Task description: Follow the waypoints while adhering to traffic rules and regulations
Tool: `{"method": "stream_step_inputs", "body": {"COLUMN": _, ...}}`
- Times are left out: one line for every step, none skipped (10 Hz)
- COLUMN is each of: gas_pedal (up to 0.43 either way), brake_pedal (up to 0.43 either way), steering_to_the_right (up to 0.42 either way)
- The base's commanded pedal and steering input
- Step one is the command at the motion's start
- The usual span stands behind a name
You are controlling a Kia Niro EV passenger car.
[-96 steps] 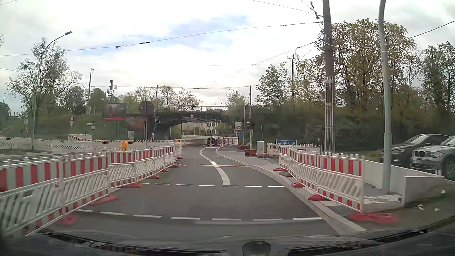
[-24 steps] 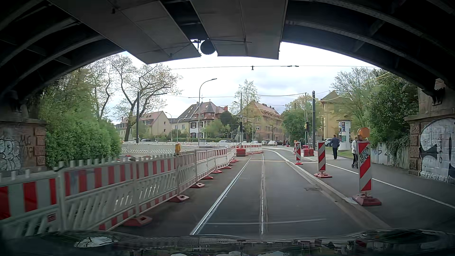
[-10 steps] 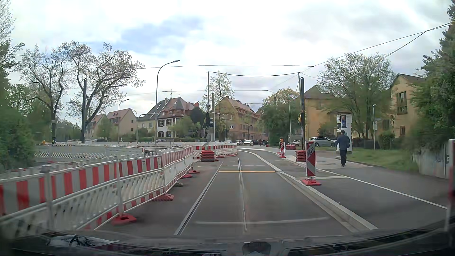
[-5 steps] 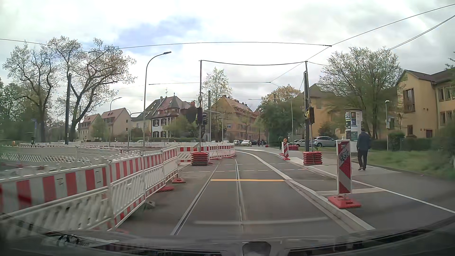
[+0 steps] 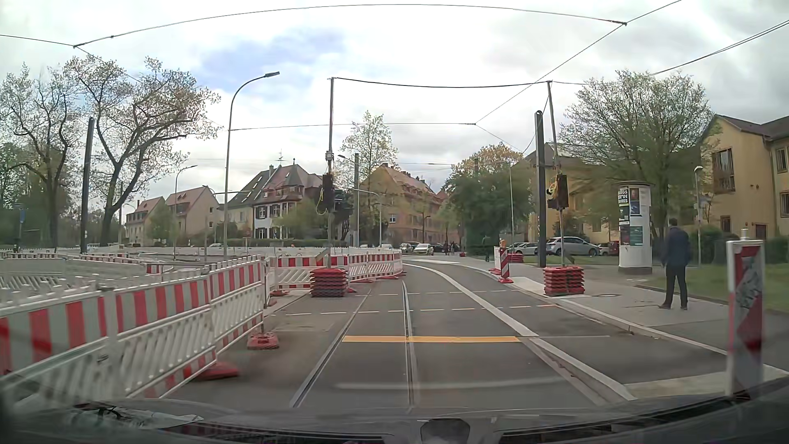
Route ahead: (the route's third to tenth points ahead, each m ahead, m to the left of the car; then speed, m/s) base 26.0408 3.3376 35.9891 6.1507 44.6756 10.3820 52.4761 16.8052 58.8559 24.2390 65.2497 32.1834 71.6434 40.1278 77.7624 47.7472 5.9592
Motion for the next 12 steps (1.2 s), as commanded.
{"method": "stream_step_inputs", "body": {"gas_pedal": 0.059, "brake_pedal": 0.000, "steering_to_the_right": 0.019}}
{"method": "stream_step_inputs", "body": {"gas_pedal": 0.059, "brake_pedal": 0.000, "steering_to_the_right": 0.024}}
{"method": "stream_step_inputs", "body": {"gas_pedal": 0.059, "brake_pedal": 0.000, "steering_to_the_right": 0.030}}
{"method": "stream_step_inputs", "body": {"gas_pedal": 0.059, "brake_pedal": 0.000, "steering_to_the_right": 0.033}}
{"method": "stream_step_inputs", "body": {"gas_pedal": 0.059, "brake_pedal": 0.000, "steering_to_the_right": 0.037}}
{"method": "stream_step_inputs", "body": {"gas_pedal": 0.059, "brake_pedal": 0.000, "steering_to_the_right": 0.040}}
{"method": "stream_step_inputs", "body": {"gas_pedal": 0.059, "brake_pedal": 0.000, "steering_to_the_right": 0.040}}
{"method": "stream_step_inputs", "body": {"gas_pedal": 0.059, "brake_pedal": 0.000, "steering_to_the_right": 0.041}}
{"method": "stream_step_inputs", "body": {"gas_pedal": 0.059, "brake_pedal": 0.000, "steering_to_the_right": 0.043}}
{"method": "stream_step_inputs", "body": {"gas_pedal": 0.059, "brake_pedal": 0.000, "steering_to_the_right": 0.043}}
{"method": "stream_step_inputs", "body": {"gas_pedal": 0.059, "brake_pedal": 0.000, "steering_to_the_right": 0.043}}
{"method": "stream_step_inputs", "body": {"gas_pedal": 0.067, "brake_pedal": 0.000, "steering_to_the_right": 0.043}}
